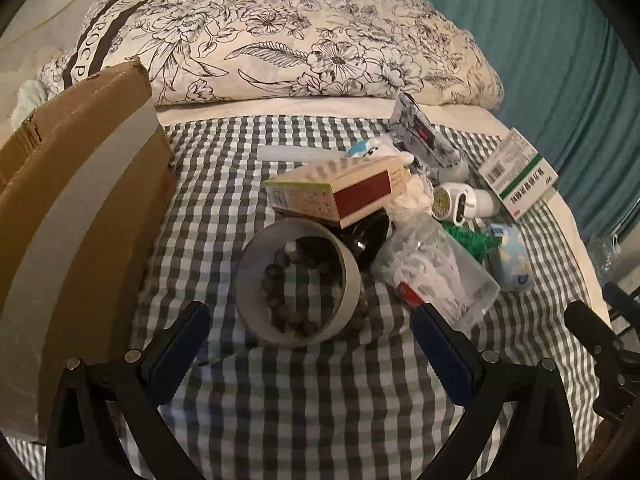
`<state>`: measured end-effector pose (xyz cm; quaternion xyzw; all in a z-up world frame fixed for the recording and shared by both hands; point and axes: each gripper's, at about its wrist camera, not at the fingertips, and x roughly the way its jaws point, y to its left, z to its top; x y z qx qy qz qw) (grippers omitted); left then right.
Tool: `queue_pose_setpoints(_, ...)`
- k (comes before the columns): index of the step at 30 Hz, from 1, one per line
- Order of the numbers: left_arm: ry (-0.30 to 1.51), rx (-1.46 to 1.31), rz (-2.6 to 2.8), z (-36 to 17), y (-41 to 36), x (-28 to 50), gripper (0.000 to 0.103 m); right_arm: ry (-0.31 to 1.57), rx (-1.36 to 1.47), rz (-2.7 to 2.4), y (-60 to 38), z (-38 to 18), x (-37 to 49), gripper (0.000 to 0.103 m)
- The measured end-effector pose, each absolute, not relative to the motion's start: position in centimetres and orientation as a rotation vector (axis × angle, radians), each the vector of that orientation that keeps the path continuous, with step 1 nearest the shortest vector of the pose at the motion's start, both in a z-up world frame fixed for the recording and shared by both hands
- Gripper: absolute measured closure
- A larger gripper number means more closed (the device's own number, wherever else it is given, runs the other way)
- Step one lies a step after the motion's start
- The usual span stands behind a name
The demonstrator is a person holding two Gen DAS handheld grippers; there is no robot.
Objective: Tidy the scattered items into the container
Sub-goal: 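Grasp the blue cloud-print tissue pack with the right tool while the left grasps the white tape roll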
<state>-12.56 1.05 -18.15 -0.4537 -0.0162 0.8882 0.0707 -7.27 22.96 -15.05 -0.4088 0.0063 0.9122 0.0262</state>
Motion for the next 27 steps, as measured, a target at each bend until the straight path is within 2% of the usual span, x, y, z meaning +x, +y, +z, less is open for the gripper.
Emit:
queue_pose_setpoints(5,-0.074,-1.389,2.68,-19.0,1.1,-13.5,0.0,0.042,-1.242,2.804,23.9,-16.1,-8.7,0.0)
queue_pose_setpoints(15,-0.009,-1.382,2.672,-19.9,1.7,-14.3,0.011,-0.015,-1.287,2.733,24.0,-18.9,-12.4,0.0)
queue_pose_setpoints(20,0.01,-1.418,2.642,-20.9,2.2,-15.0,0.013,-0.057,-1.283,2.704,23.9,-20.2,-13.5,0.0)
queue_pose_setpoints(24,0.038,-1.451,2.634,-21.4,2.7,-15.4,0.025,-0.025,-1.29,2.696,24.2,-21.2,-14.4,0.0)
queue_pose_setpoints(25,0.034,-1.464,2.627,-21.6,2.7,-15.6,0.031,-0.028,-1.298,2.687,24.2,-21.4,-14.7,0.0)
queue_pose_setpoints(27,0.027,-1.491,2.623,-21.9,2.6,-15.8,0.049,-0.029,-1.297,2.663,24.3,-22.0,-15.1,0.0)
